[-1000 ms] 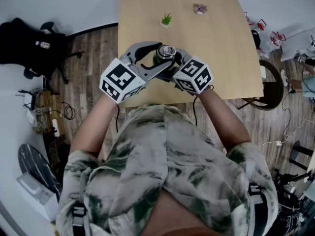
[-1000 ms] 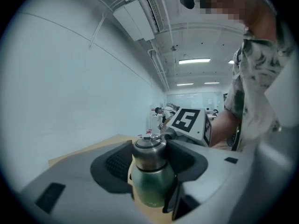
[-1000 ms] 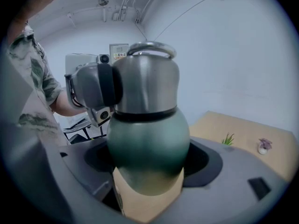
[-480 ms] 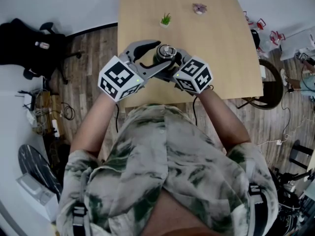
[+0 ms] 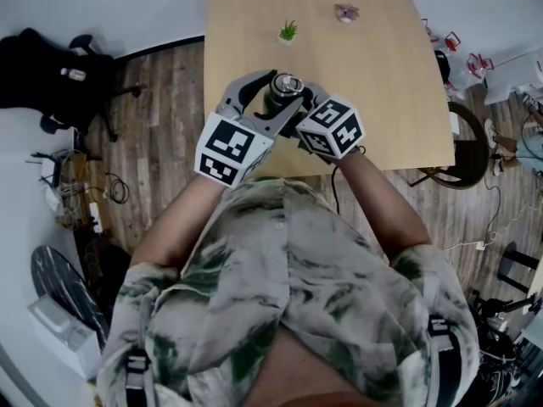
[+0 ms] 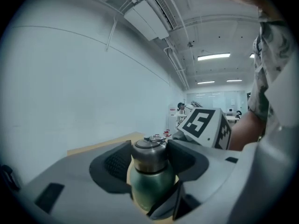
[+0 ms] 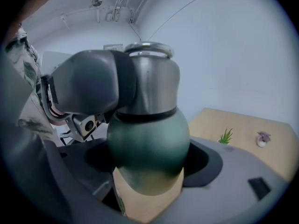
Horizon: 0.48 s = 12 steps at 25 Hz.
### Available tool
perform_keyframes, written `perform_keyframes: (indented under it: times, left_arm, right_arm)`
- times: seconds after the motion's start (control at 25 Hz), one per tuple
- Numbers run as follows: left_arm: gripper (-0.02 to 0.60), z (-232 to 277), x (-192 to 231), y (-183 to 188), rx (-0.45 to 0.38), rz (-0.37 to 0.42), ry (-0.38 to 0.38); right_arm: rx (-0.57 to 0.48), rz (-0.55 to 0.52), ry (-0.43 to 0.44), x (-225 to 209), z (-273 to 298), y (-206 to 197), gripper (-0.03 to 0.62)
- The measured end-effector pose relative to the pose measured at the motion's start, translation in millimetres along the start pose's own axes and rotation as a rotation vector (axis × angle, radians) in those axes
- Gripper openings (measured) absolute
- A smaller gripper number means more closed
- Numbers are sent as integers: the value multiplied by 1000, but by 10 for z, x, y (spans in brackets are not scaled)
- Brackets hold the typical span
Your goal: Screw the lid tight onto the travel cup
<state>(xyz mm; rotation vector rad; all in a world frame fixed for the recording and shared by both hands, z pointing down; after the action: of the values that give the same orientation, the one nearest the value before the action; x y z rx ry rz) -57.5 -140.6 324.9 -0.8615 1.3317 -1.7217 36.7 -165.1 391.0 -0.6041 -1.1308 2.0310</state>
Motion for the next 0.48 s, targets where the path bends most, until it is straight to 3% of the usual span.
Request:
perform_keyframes:
  times: [0.28, 0.48]
  left_arm:
    - [250, -49, 37, -36, -2, 26, -51]
    - [250, -91, 128, -47, -8, 42, -212]
  right_arm:
    - [-2, -21, 2, 24, 12, -1, 400]
    - [-13, -55, 33, 41, -23, 3, 400]
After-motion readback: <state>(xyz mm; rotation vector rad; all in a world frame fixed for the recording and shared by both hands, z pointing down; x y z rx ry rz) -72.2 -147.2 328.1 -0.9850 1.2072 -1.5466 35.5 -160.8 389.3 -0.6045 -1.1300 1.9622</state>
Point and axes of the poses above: the fingertips, and each gripper's own axes: z forward along the fingers, x to its left, y out of its top, the point moved 9 cm from there along -z, backward along the fingers, and after that the axes turned 13 degrees about -y, right-handed, at the moved point
